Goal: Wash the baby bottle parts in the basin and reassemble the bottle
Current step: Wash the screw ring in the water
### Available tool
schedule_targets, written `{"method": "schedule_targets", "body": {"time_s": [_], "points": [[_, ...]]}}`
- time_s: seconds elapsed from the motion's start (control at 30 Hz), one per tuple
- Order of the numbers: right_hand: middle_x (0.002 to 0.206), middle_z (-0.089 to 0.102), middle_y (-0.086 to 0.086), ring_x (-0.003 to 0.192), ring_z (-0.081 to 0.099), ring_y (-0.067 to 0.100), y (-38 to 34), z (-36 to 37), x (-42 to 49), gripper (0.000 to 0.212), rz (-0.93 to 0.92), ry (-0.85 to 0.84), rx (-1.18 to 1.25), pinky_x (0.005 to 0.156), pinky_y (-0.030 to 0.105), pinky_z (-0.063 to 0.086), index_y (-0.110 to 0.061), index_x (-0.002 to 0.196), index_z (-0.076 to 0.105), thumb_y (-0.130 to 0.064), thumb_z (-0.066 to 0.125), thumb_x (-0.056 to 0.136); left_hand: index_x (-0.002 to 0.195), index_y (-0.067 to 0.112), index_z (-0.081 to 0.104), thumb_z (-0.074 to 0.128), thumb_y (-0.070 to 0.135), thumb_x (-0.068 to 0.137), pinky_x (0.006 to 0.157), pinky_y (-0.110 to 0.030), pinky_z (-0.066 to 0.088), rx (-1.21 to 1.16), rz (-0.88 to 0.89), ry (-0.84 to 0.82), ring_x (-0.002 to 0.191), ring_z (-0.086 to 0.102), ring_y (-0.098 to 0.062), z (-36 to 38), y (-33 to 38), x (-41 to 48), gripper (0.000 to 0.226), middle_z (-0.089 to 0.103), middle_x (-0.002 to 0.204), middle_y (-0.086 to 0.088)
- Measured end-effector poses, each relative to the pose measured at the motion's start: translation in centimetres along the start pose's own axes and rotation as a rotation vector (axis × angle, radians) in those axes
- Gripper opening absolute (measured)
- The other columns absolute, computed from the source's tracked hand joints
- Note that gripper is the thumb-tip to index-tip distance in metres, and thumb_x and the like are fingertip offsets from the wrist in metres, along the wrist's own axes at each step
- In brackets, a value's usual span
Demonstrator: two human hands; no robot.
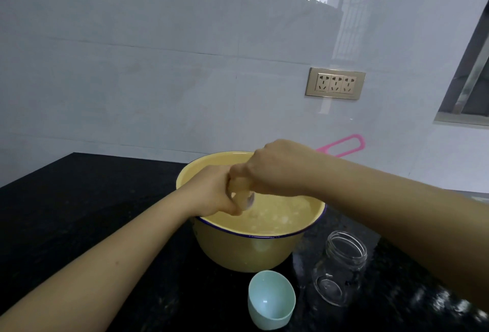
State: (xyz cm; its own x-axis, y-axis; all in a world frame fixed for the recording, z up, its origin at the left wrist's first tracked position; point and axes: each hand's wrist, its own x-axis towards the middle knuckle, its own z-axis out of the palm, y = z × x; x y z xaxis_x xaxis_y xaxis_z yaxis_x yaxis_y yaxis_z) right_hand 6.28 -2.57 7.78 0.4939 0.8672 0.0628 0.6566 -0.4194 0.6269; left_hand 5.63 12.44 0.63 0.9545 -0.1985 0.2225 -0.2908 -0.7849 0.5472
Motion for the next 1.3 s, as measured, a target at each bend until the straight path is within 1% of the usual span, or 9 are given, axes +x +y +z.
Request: {"method": "schedule_targets", "body": {"time_s": [0.1,0.3,0.53,0.73,0.87,1.07,1.2,1.23,1.3], "points": [[0.088,0.054,-0.001,0.072,0.044,0.021,0.9,0.0,0.0,0.034,-0.027,0.007,0.079,0.063,0.028,0.035,-0.037,0.133,0.043,-0.031,0.034,0.101,0.085,0.029,0.056,0.081,0.02,0.065,0.074,-0.031,0.052,0.002,0.003,-0.005,0.087,0.063,-0.021,-0.2,0.0,0.0,0.033,0.069,0.092,0.0],[0.088,0.044,-0.002,0.072,0.04,0.02,2.6,2.1,-0.4,0.039,-0.021,0.017,0.097,0.063,0.029,0.03,-0.049,0.139,0.032,-0.039,0.025,0.102,0.105,0.04,0.054,0.084,0.022,0.063,0.085,-0.023,0.051,-0.06,0.025,-0.042,0.096,0.06,-0.003,-0.5,-0.7,0.3,0.055,0.063,0.102,0.02],[0.107,0.051,0.009,0.068,0.04,0.026,2.6,4.3,-1.2,0.041,0.044,-0.04,0.092,0.062,0.032,0.032,-0.035,0.142,0.028,-0.024,0.027,0.103,0.116,0.032,0.057,0.083,0.027,0.064,0.093,-0.034,0.051,-0.113,0.001,-0.082,0.101,0.059,-0.006,-0.6,-1.3,0.4,0.058,0.063,0.107,0.015],[0.076,0.048,0.005,0.059,0.041,0.026,2.3,6.1,-1.1,0.031,0.146,-0.028,0.06,0.05,0.029,0.027,-0.024,0.127,0.04,-0.016,0.027,0.101,0.13,0.028,0.051,0.081,0.028,0.07,0.09,-0.019,0.045,-0.111,-0.03,-0.015,0.109,0.055,-0.004,-0.6,-1.0,0.2,0.067,0.058,0.118,0.016],[0.059,0.033,-0.002,0.051,0.034,0.021,1.7,6.5,-1.1,0.025,0.203,-0.108,0.14,0.048,0.03,0.023,-0.022,0.116,0.047,-0.019,0.028,0.1,0.134,0.025,0.047,0.081,0.028,0.071,0.086,-0.014,0.039,-0.04,-0.016,0.033,0.109,0.051,-0.003,-0.4,-0.9,0.0,0.071,0.055,0.125,0.013],[0.089,0.052,0.006,0.08,0.047,0.024,0.1,5.3,-1.0,0.025,0.225,-0.321,0.378,0.066,0.031,0.034,-0.015,0.109,0.052,-0.023,0.03,0.101,0.134,0.024,0.047,0.082,0.024,0.069,0.085,-0.014,0.037,0.014,-0.008,0.093,0.108,0.049,-0.002,-0.1,-0.8,-0.1,0.074,0.055,0.129,0.011],[0.095,0.053,0.005,0.084,0.05,0.025,-1.4,3.4,-1.3,0.053,0.203,-0.464,0.401,0.069,0.032,0.037,-0.01,0.115,0.052,-0.057,0.038,0.094,0.136,0.024,0.048,0.082,0.025,0.068,0.092,-0.017,0.037,0.093,0.015,0.097,0.12,0.049,-0.008,0.0,-0.8,0.0,0.076,0.054,0.133,0.009],[0.101,0.056,0.006,0.085,0.052,0.025,-1.7,3.2,-1.1,0.054,0.191,-0.481,0.375,0.069,0.032,0.038,-0.009,0.116,0.052,-0.056,0.042,0.092,0.136,0.025,0.047,0.082,0.025,0.068,0.094,-0.018,0.037,0.121,0.022,0.09,0.121,0.048,-0.01,0.1,-0.7,0.1,0.076,0.053,0.134,0.009],[0.109,0.057,0.007,0.09,0.057,0.026,-1.9,2.7,-0.5,0.036,0.151,-0.506,0.291,0.07,0.032,0.044,-0.009,0.118,0.053,-0.037,0.05,0.095,0.136,0.025,0.048,0.082,0.024,0.068,0.095,-0.021,0.039,0.153,0.029,0.084,0.122,0.048,-0.011,0.2,-0.7,0.1,0.076,0.054,0.133,0.01]]}}
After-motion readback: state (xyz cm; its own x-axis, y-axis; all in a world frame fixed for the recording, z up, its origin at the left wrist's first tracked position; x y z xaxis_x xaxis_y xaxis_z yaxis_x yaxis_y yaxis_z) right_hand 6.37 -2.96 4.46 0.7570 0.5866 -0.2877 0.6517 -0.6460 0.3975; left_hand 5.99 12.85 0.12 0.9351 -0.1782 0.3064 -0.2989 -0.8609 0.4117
